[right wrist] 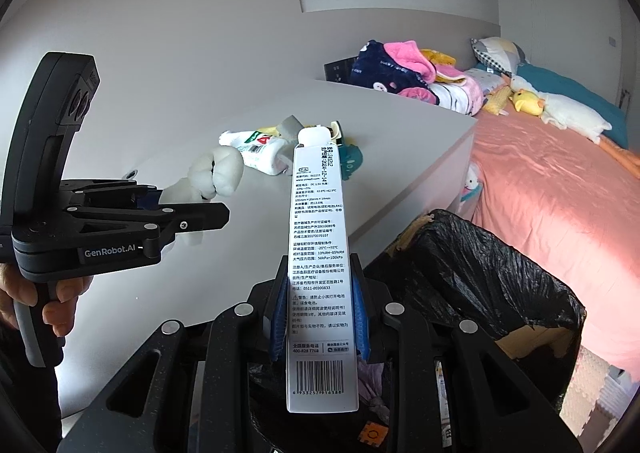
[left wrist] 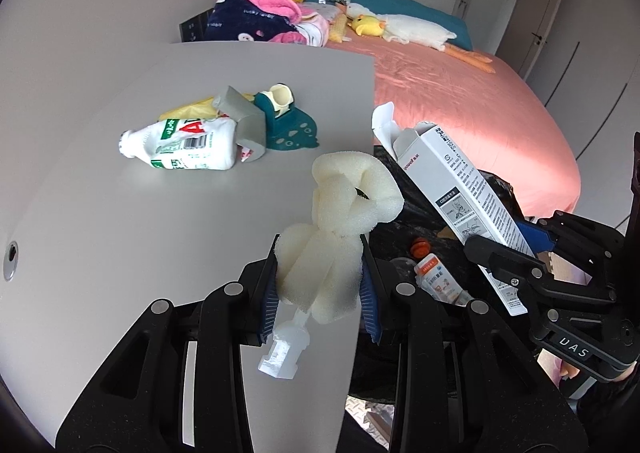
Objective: Collect trash
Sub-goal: 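Carry the foam toy and printed box over the black trash bag, then open both tools to drop the foam toy and box into the bag, then move both open tools back over the AD bottle and teal holder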
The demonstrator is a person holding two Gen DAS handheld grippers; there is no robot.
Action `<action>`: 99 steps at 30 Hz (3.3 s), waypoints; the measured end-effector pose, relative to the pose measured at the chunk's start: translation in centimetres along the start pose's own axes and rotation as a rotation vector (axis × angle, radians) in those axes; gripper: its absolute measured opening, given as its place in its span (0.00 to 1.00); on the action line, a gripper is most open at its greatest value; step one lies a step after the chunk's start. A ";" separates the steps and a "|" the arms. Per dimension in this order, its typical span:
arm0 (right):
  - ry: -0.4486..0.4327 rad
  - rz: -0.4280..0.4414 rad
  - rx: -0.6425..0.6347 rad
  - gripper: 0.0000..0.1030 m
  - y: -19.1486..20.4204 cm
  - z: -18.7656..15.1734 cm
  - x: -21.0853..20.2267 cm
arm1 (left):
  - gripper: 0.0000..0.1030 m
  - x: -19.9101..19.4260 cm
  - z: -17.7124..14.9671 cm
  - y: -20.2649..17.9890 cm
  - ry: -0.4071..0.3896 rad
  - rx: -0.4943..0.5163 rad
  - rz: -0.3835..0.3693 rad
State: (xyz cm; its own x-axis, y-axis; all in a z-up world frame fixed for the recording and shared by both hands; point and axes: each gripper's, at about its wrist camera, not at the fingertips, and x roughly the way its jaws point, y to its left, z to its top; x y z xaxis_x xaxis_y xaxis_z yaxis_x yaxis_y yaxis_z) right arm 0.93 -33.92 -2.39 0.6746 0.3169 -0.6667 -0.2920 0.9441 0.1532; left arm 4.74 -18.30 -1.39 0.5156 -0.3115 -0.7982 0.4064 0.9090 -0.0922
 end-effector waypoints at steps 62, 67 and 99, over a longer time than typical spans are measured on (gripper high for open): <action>-0.058 -0.222 0.236 0.86 -8.4 -2.0 -4.3 | 0.94 4.7 0.4 -6.3 0.096 0.155 -0.021; -0.054 -0.201 0.223 0.86 -7.4 -1.2 -3.2 | 0.94 4.5 0.6 -4.5 0.091 0.128 -0.004; -0.031 -0.090 0.124 0.86 -3.5 5.1 5.7 | 0.94 6.4 4.1 8.6 0.081 -0.171 0.101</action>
State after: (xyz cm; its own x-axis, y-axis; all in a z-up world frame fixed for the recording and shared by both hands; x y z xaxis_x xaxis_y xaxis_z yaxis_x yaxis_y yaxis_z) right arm 9.21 -35.01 -3.02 0.7154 0.2309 -0.6595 -0.1443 0.9723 0.1839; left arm 14.64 -13.57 -4.91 0.4818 -0.1994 -0.8533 0.2179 0.9704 -0.1037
